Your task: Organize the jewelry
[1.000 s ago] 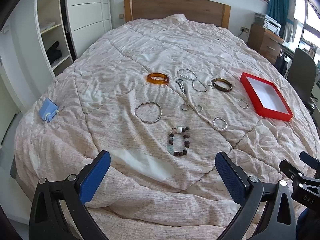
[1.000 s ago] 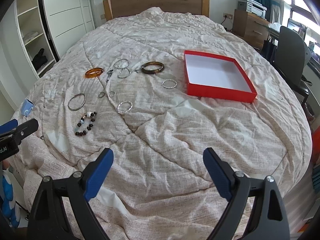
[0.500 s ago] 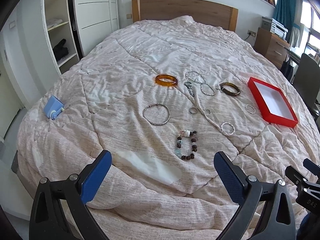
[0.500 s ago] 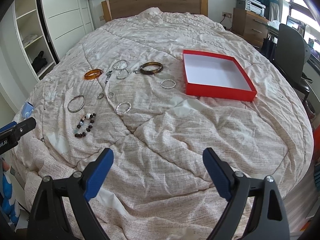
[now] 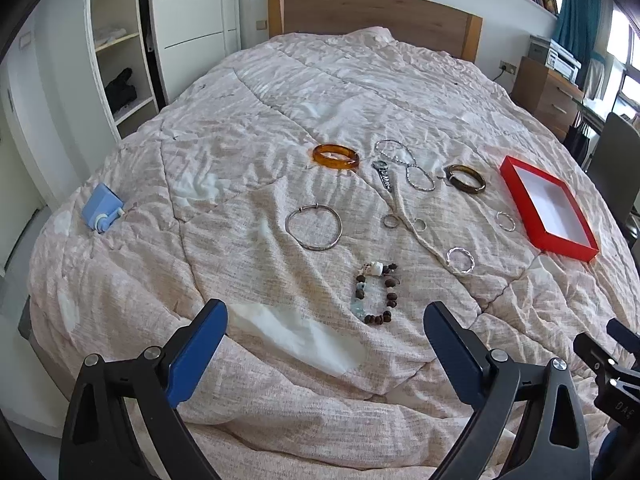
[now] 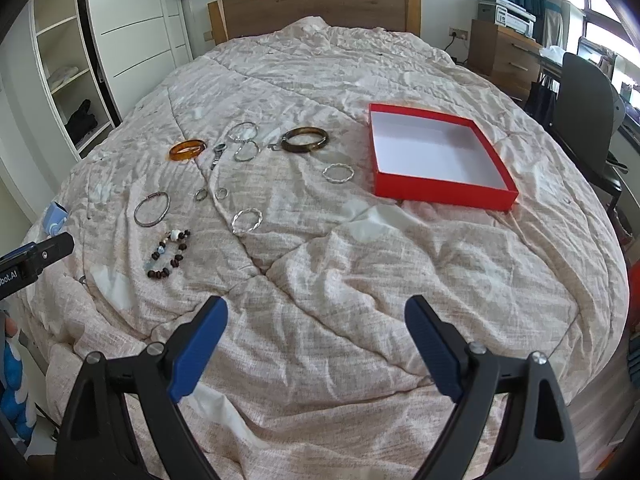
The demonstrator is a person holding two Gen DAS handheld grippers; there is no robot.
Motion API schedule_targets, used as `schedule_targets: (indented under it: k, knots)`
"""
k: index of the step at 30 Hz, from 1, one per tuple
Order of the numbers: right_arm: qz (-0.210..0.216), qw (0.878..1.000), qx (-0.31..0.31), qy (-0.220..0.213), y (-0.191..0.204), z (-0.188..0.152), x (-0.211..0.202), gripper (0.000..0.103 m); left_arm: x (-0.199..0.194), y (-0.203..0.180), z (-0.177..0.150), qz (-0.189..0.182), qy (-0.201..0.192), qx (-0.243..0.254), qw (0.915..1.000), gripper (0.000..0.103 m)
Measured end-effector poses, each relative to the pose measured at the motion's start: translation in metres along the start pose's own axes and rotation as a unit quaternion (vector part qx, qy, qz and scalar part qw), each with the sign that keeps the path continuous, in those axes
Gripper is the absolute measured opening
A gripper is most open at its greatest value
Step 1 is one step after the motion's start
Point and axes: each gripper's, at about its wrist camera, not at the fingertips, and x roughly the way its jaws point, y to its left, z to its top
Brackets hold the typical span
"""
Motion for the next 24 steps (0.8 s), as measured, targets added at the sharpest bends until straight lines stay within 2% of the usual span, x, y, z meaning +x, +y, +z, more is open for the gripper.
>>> schedule_targets:
  k: [5,11,24]
  knots:
    - [0.005,1.0,0.004,0.003,-0.006,0.003,0.005,0.09,0.006,-0.006,0.005,0.002,-0.001,0.01,0.9999,0.097]
    - [0.011,1.0,0.001,0.008,-0.007,0.004,0.013,0.089,0.021,-0.006,0.004,-0.002,0.015,0.021,0.9997,0.086]
    - [0.025,1.0,-0.004,0.012,-0.007,0.011,0.03,0.087,0.039,0.0,0.006,0.003,0.035,0.011,0.9993,0.085]
